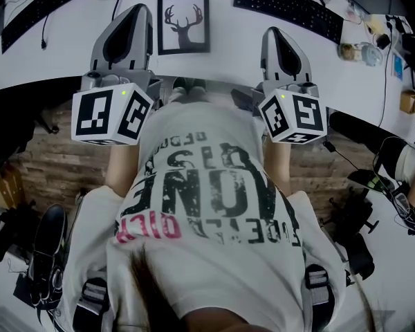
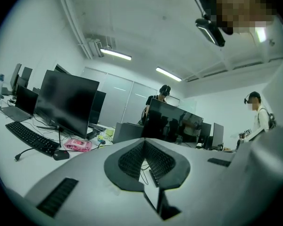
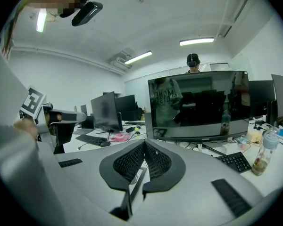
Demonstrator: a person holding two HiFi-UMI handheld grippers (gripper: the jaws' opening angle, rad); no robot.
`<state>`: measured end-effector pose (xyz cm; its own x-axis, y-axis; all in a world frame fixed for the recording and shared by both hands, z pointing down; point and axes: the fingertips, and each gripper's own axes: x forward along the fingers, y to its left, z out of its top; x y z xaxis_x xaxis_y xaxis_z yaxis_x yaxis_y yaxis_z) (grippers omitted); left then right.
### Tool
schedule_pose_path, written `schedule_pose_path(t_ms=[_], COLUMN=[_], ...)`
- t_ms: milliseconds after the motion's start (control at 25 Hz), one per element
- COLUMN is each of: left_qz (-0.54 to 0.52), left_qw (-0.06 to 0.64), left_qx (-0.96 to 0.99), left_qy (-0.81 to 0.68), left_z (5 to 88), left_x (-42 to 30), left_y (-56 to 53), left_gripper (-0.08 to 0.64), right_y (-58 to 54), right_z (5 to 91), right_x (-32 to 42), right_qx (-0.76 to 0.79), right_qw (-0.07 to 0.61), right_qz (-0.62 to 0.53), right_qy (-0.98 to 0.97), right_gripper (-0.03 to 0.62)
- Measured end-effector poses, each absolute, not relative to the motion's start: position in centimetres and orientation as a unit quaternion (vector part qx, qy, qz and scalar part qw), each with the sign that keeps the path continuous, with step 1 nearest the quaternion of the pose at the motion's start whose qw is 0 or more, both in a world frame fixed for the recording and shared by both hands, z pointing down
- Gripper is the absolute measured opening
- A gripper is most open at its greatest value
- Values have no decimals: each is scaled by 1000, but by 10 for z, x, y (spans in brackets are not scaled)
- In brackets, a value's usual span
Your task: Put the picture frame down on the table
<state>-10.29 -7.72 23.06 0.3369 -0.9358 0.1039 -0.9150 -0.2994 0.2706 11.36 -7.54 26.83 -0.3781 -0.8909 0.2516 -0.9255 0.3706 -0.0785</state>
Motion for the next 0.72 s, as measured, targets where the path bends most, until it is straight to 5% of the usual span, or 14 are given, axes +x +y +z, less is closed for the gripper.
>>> schedule_pose_path(t_ms=[720], left_qz=[-44], left_qw=[146], left_qx=[798], left_qy=[-583], left_z=[230], left_x=[-116], left_y=[-72], left_gripper=[2], right_y=[-81], right_z=[261], right_x=[87], right_qx=[530], right_qw=[78], right_qz=[103], right_qy=[-838], right_gripper=[0])
